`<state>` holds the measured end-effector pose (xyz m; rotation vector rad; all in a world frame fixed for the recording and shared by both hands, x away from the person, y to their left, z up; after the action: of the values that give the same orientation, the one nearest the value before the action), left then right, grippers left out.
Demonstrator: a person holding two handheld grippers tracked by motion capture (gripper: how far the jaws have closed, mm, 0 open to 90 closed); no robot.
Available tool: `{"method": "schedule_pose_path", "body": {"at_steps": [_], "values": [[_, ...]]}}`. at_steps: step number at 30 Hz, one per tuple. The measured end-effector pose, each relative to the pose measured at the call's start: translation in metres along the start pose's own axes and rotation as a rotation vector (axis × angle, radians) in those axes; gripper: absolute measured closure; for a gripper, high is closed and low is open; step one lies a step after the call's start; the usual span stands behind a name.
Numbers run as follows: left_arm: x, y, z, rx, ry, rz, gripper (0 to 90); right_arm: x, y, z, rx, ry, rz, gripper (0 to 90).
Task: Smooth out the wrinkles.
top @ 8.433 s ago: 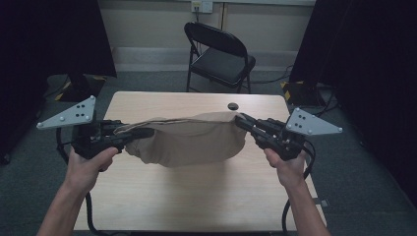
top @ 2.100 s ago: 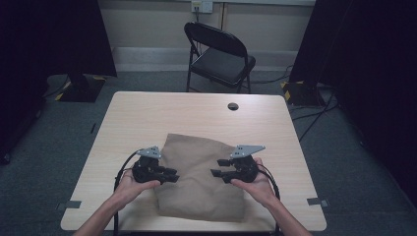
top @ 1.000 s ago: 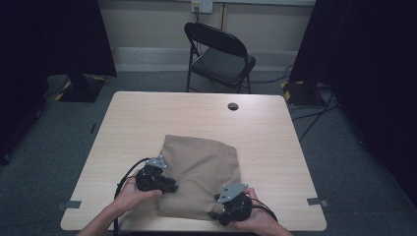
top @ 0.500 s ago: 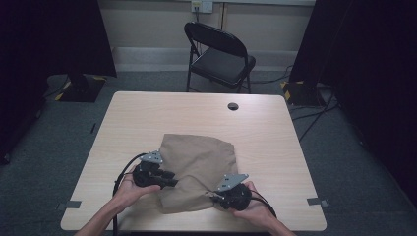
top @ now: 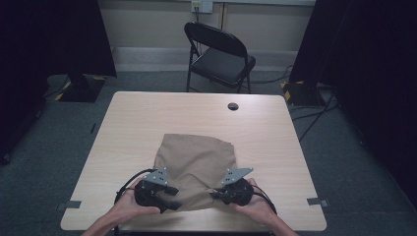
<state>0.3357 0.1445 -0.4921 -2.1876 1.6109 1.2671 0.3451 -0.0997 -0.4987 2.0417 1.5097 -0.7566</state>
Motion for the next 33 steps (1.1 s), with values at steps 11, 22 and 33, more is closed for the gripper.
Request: {"method": "schedule_pose_path", "body": {"at_steps": [11, 22, 33], "values": [[0.003, -0.01, 0.007, 0.048, -0.026, -0.086, 69.6, -0.01, 0.003, -0.005, 0.038, 0.061, -0.015, 85.2], [-0.004, -0.014, 0.004, -0.044, -0.013, -0.04, 84.0, -0.021, -0.01, 0.011, 0.009, 0.025, -0.033, 52.5], [-0.003, -0.018, 0.002, -0.065, -0.022, -0.014, 83.8, -0.021, -0.017, 0.032, -0.042, -0.044, -0.005, 42.7]]}}
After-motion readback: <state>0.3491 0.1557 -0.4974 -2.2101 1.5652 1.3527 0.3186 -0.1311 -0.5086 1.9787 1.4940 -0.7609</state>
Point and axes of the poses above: each handheld gripper's, and its own axes: x roughly forward along the jaws, z roughly out of its underside, y roughly to its right, the point moved 4 cm from there along x, roughly forward along the jaws, and after that the axes turned 13 degrees about -x, right-handed, at the moved point
